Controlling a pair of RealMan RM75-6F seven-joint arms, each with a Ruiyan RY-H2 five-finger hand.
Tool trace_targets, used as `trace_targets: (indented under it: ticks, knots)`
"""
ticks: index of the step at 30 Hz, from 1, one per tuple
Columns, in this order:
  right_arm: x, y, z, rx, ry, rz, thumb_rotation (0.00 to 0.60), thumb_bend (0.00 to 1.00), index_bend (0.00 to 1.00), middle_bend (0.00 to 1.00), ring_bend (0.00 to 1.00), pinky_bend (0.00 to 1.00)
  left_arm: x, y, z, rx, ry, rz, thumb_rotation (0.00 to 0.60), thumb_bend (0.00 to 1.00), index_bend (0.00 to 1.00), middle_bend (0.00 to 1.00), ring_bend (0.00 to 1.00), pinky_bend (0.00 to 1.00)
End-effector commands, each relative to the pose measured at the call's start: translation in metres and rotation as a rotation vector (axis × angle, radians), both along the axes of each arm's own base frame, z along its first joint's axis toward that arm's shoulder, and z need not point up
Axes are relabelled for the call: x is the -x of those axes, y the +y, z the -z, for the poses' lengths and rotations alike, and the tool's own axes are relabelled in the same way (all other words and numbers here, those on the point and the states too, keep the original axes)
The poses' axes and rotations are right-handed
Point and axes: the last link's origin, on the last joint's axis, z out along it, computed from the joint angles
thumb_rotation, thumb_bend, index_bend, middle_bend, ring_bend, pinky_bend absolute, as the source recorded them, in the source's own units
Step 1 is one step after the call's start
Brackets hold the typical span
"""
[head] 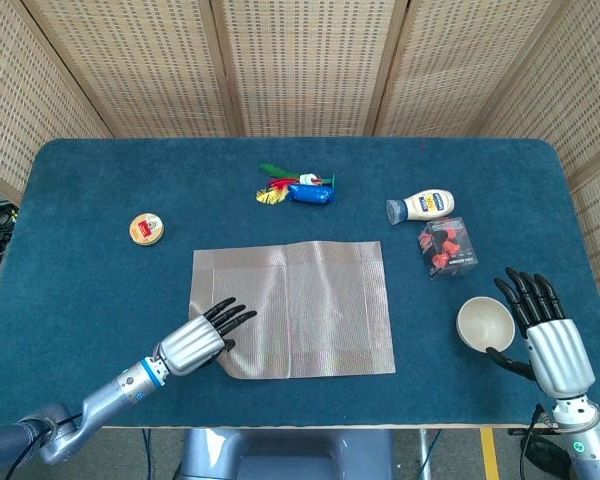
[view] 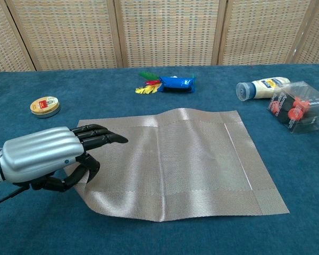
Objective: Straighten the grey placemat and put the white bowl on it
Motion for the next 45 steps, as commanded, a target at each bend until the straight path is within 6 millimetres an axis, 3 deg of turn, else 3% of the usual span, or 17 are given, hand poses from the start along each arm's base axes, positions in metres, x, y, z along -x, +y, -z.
trace_targets:
  ticks: [1,8,15,23,30,45]
  knots:
    - [-0.001,0.001,0.001,0.001,0.003,-0.003,0.600,0.00,0.04,0.00,0.00,0.00,0.001,-0.008,-0.004,0.024,-0.004,0.031,0.600,0.62,0.77,0.00,0.00,0.00]
    - [-0.002,0.002,0.002,0.004,0.010,-0.005,0.600,0.00,0.04,0.00,0.00,0.00,0.005,-0.023,-0.006,0.069,0.017,0.098,0.600,0.62,0.78,0.00,0.00,0.00]
    - [-0.002,0.002,0.003,0.003,0.013,-0.004,0.600,0.00,0.04,0.00,0.00,0.00,0.024,-0.030,-0.017,0.067,0.092,0.163,0.600,0.62,0.79,0.00,0.00,0.00]
    - [-0.002,0.002,0.002,0.004,0.009,-0.005,0.600,0.00,0.04,0.00,0.00,0.00,0.044,-0.013,-0.032,-0.022,0.147,0.139,0.600,0.62,0.79,0.00,0.00,0.00]
    - [-0.002,0.001,0.000,0.008,0.004,-0.001,0.600,0.00,0.04,0.00,0.00,0.00,0.040,-0.010,-0.025,0.000,0.089,0.082,0.600,0.62,0.79,0.00,0.00,0.00]
    - [-0.001,0.002,-0.002,0.012,0.001,-0.002,0.600,0.00,0.04,0.00,0.00,0.00,0.027,-0.024,-0.011,0.045,0.061,0.113,0.600,0.62,0.79,0.00,0.00,0.00]
